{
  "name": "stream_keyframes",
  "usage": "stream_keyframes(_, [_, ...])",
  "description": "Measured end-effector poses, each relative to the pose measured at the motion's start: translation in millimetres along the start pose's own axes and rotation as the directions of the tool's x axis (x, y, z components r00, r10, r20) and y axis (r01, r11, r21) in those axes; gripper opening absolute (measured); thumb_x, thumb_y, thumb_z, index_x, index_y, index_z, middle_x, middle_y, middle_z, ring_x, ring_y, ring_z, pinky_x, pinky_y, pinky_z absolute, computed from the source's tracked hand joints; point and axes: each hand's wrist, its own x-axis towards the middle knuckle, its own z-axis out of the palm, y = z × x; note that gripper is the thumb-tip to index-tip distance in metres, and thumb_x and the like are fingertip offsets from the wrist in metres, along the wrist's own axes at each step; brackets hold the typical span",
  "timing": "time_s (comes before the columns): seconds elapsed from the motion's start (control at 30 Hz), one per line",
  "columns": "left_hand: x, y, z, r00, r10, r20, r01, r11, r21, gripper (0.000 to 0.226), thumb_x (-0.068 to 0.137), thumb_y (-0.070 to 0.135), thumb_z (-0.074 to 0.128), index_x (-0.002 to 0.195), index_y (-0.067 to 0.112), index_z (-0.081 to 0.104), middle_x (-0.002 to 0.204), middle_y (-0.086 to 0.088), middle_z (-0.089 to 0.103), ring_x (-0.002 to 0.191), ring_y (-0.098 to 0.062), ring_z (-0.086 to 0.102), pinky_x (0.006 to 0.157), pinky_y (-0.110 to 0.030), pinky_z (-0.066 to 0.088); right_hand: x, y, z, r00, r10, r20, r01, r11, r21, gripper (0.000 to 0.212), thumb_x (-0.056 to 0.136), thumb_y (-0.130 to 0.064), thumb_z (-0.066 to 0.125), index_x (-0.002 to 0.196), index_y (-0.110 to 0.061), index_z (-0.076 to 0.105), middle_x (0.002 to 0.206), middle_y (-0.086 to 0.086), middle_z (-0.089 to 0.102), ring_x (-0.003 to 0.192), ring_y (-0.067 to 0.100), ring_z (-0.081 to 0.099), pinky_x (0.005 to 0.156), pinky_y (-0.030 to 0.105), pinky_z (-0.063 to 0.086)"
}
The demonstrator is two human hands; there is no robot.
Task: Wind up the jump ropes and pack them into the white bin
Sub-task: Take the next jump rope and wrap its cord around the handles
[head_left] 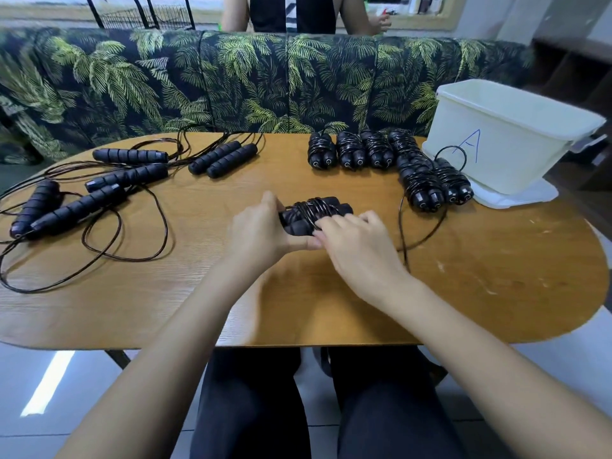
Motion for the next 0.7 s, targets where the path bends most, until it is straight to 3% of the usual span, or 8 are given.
stream_keyframes(0.13, [4.7,-7.8,0.7,0.995,-0.082,0.054,0.091,0.974,-0.205,0.080,0.051,0.071,0.075,0.101,0.014,0.050,0.085,0.003,0.058,0.079,-0.021,0.055,0.062,-0.034,0.036,-31.1,2.2,3.1,0.999,0.040,-0.029,-0.037,0.994,0.105,0.026,0.100,-0.026,0.041,0.090,-0.014,0.062,0.073,-0.005,0.062,0.066,0.016,0.058,0.066,0.034,0.042])
stream_keyframes(0.27, [-0.7,-2.3,10.3,0.995,-0.066,0.081,0.094,0.903,-0.418,0.092,0.035,0.087,0.062,0.094,0.018,0.050,0.080,-0.003,0.067,0.067,-0.023,0.059,0.061,-0.041,0.047,-41.0,-2.6,14.0,0.996,0.089,0.002,-0.088,0.975,0.206,0.027,0.097,-0.029,0.043,0.091,-0.012,0.063,0.079,-0.002,0.065,0.074,0.019,0.061,0.065,0.034,0.043])
stream_keyframes(0.4, [-2.0,-0.3,4.8,0.997,-0.042,-0.057,0.027,0.969,-0.245,0.074,0.053,0.074,0.074,0.095,0.018,0.049,0.079,0.006,0.062,0.072,-0.018,0.057,0.065,-0.035,0.043,-33.0,15.2,1.9,0.995,0.035,0.096,-0.056,0.973,0.224,0.042,0.089,-0.055,0.043,0.087,-0.021,0.070,0.081,-0.009,0.068,0.077,0.014,0.060,0.071,0.031,0.043])
stream_keyframes(0.5, [-3.3,-1.1,-7.1,0.992,0.071,-0.107,-0.080,0.994,-0.080,0.071,0.055,0.071,0.073,0.097,0.021,0.045,0.075,0.010,0.058,0.071,-0.020,0.057,0.063,-0.033,0.043,-13.2,46.0,-21.8,0.993,0.080,-0.084,-0.061,0.976,0.207,0.053,0.075,-0.070,0.055,0.091,-0.019,0.063,0.086,-0.008,0.058,0.079,0.012,0.051,0.071,0.030,0.040])
stream_keyframes(0.53, [-4.1,0.5,-8.1,0.989,0.115,-0.088,-0.119,0.992,-0.042,0.072,0.054,0.072,0.072,0.097,0.022,0.044,0.074,0.011,0.058,0.071,-0.022,0.057,0.062,-0.033,0.043,-4.8,54.7,-27.8,0.997,0.058,-0.056,-0.045,0.978,0.202,0.067,0.070,-0.074,0.057,0.107,-0.017,0.059,0.101,-0.003,0.058,0.093,0.016,0.052,0.080,0.035,0.044])
stream_keyframes(0.6, [-5.3,6.7,-8.2,0.978,0.203,-0.049,-0.204,0.979,-0.009,0.073,0.052,0.074,0.071,0.097,0.024,0.043,0.075,0.010,0.061,0.070,-0.023,0.059,0.063,-0.034,0.047,10.7,66.6,-34.6,0.982,-0.049,0.183,0.001,0.966,0.257,0.100,0.062,-0.077,0.064,0.142,-0.023,0.038,0.140,0.002,0.046,0.125,0.022,0.045,0.104,0.046,0.039])
stream_keyframes(0.63, [-5.6,9.9,-9.1,0.971,0.237,-0.039,-0.237,0.971,-0.021,0.073,0.051,0.074,0.070,0.097,0.024,0.043,0.076,0.010,0.062,0.070,-0.022,0.060,0.063,-0.035,0.048,16.3,67.4,-35.9,0.948,-0.099,0.303,0.003,0.953,0.304,0.108,0.061,-0.075,0.067,0.149,-0.029,0.025,0.148,0.000,0.039,0.132,0.022,0.041,0.108,0.045,0.037])
stream_keyframes(0.7, [-4.4,12.5,-12.2,0.962,0.270,-0.038,-0.271,0.962,-0.042,0.072,0.050,0.073,0.069,0.097,0.026,0.042,0.076,0.011,0.063,0.070,-0.021,0.060,0.064,-0.035,0.048,22.6,67.6,-32.9,0.900,-0.181,0.396,0.009,0.918,0.398,0.100,0.070,-0.067,0.068,0.151,-0.036,0.019,0.144,-0.006,0.043,0.127,0.019,0.046,0.104,0.043,0.041])
